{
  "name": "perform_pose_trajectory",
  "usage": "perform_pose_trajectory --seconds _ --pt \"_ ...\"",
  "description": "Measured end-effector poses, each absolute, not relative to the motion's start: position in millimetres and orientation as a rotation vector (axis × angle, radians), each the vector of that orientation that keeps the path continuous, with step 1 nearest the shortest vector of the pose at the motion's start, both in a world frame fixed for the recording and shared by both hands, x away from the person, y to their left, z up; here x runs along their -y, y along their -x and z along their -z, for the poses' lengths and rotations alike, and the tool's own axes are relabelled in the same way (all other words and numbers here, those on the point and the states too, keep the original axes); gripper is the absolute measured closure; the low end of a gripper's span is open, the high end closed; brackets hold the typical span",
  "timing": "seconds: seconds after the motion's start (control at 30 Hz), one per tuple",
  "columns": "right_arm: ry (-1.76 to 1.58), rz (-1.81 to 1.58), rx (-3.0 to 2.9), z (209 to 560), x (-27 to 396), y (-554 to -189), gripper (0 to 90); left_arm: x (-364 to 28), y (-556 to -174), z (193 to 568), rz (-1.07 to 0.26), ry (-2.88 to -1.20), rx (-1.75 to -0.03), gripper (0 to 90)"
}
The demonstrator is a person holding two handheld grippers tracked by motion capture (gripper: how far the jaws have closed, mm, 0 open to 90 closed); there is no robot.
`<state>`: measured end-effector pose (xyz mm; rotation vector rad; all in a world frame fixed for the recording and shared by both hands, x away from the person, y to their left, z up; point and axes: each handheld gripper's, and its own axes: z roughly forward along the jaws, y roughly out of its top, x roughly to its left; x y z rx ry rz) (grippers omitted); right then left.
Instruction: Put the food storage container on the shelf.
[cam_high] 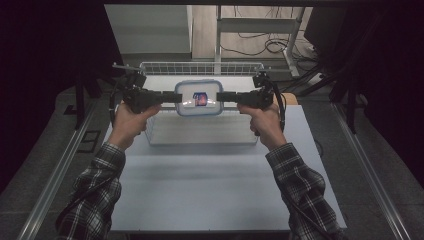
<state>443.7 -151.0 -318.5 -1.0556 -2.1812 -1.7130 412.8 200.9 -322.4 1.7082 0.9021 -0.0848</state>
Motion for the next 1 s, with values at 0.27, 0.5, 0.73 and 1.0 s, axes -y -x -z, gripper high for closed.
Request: perform_pose_trajectory --seconds 0.27,0.5,0.73,1.0 --pt "1.093 1.709 2.176 313 147 -468 57.9 -203 -437 322 0.089 -1.679 -0.932 57.2" --pt "1.134 1.679 2.154 326 147 -480 57.6 -200 -449 336 0.116 -1.672 -0.965 56.6" --pt "1.158 1.654 2.157 331 148 -482 56.4 -197 -450 338 0.094 -1.675 -0.969 55.5" --pt "1.216 1.635 2.296 328 142 -476 59.7 -194 -454 340 0.079 -1.698 -0.986 51.9"
